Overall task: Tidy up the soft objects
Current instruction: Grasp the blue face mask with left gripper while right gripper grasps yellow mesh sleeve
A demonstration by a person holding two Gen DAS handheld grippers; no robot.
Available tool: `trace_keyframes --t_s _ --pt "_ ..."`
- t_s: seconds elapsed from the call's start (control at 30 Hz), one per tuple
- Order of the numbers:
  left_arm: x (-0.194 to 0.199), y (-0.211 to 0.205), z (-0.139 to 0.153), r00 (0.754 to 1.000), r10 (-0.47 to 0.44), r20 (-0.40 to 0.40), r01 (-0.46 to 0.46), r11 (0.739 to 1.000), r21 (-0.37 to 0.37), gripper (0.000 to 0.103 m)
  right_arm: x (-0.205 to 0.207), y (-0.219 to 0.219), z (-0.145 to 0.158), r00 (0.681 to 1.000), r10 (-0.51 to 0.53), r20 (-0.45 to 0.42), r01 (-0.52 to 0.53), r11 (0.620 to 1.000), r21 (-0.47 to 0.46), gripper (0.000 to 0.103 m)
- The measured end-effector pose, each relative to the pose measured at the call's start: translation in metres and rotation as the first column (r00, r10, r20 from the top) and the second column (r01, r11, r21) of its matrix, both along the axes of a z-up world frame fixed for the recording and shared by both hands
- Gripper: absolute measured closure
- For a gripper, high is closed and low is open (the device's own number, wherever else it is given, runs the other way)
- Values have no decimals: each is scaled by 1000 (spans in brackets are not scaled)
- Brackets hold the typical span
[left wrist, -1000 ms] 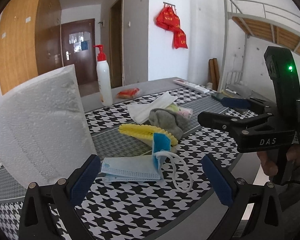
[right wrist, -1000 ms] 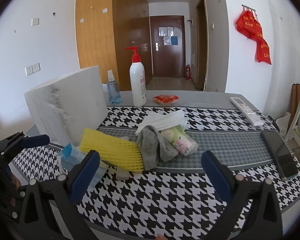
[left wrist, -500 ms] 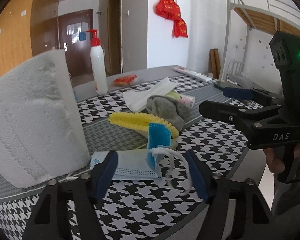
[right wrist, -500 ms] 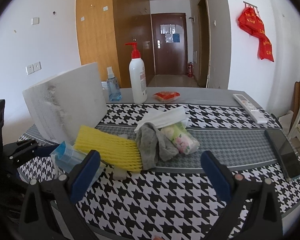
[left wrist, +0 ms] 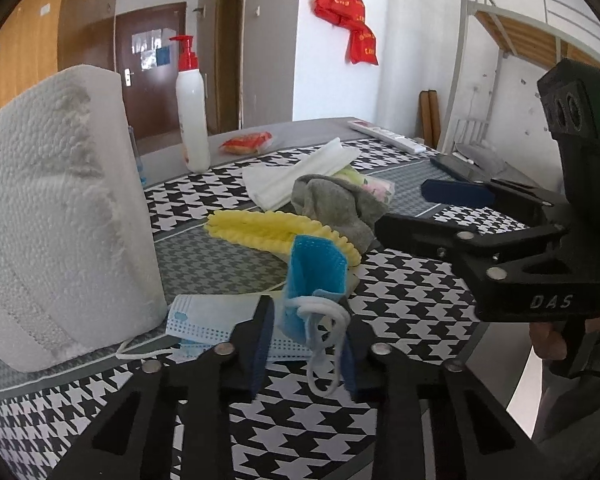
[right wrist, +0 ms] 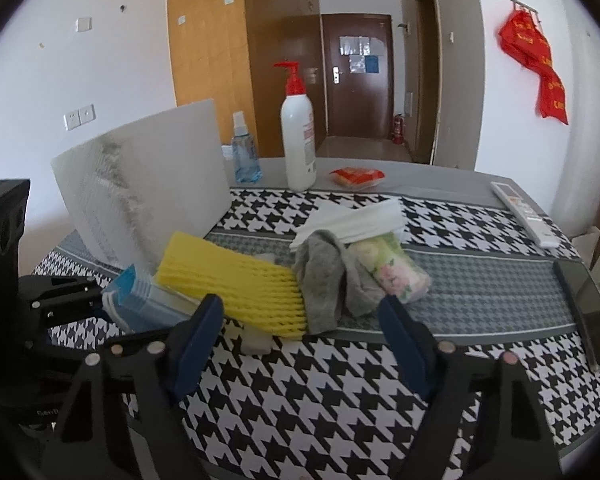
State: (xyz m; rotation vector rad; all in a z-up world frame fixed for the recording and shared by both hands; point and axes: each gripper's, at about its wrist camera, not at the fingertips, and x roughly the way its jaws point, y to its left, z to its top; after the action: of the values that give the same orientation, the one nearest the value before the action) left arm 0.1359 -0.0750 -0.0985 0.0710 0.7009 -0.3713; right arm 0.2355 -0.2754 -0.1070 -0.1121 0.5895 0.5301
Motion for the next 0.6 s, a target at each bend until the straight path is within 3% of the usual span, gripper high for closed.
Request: trace_keyframes --t_s 0.13,0.6 --pt "0 4 0 1000 -8 -10 8 1000 -11 86 2 11 -4 999 35 -14 -35 999 -25 29" --pt "2 15 -2 999 -11 -47 10 1000 -28 86 10 45 -22 992 107 -61 -115 984 -139 29"
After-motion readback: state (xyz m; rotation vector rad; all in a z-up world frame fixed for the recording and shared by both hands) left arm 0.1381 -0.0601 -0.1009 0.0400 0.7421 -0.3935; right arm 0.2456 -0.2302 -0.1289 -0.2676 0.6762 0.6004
